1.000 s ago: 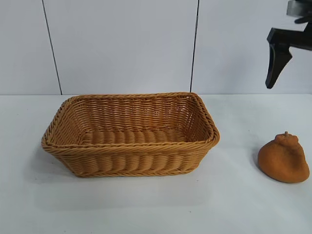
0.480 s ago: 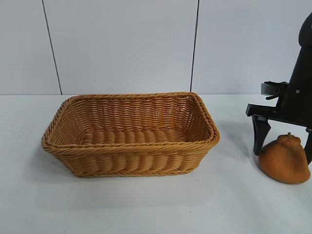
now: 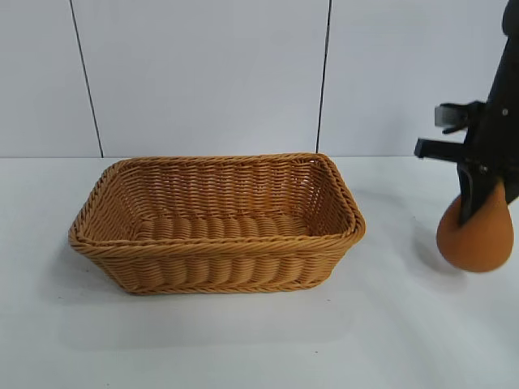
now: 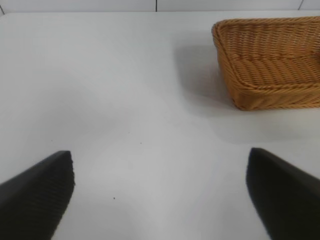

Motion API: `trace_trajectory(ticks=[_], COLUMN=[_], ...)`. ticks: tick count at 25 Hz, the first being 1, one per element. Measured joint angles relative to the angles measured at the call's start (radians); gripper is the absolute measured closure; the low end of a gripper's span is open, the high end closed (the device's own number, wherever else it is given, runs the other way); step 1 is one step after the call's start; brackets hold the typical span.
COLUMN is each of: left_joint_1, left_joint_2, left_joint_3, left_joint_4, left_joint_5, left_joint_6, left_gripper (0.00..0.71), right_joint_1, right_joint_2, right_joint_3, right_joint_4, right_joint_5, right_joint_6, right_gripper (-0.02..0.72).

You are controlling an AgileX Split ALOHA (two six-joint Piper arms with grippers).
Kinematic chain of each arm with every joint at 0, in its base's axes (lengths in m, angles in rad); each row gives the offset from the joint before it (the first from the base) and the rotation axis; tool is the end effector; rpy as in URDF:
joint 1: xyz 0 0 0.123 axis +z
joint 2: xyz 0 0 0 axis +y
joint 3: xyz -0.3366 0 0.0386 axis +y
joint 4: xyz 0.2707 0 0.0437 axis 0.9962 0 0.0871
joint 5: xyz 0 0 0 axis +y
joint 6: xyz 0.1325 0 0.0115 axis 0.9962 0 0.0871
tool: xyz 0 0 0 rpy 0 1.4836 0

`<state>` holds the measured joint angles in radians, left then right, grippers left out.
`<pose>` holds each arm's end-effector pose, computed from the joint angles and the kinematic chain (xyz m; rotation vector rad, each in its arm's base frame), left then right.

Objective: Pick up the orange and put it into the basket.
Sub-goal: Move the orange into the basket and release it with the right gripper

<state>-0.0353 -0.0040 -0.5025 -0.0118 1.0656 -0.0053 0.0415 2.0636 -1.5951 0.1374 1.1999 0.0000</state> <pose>-0.0029 -0.0013 0.2693 0.0313 2.0426 -0.0395 0.4524 0.0358 0.1861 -0.0141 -3.1222 -0.1994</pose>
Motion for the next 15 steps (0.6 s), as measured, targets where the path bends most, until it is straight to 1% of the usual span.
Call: trace_trajectory(ticks=[2,7,11,15], left_joint_1=[0.0,0.0,0.0,0.0], left_joint_2=[0.0,0.0,0.0,0.0], left_joint_3=[0.0,0.0,0.0,0.0], left_joint_4=[0.0,-0.001,-0.001,-0.001], left_joint_5=[-0.001,-0.003,-0.003,-0.003], left_joint_6=[0.0,0.0,0.0,0.0], left_gripper=[0.044,0.044,0.044,0.044], right_joint_1=[0.0,0.0,0.026,0.112], right_joint_2=[-0.038,-0.083,-0.086,-0.086], right_joint_3=[-0.08,-0.218,-0.239,-0.239], right_joint_4=[0.009,0.025,0.025,0.025], right_joint_5=[0.0,0.003,0.009,0.02], right_joint_6=[0.0,0.033,0.037,0.047], right_gripper=[0.658,0.658,0.658,0.658])
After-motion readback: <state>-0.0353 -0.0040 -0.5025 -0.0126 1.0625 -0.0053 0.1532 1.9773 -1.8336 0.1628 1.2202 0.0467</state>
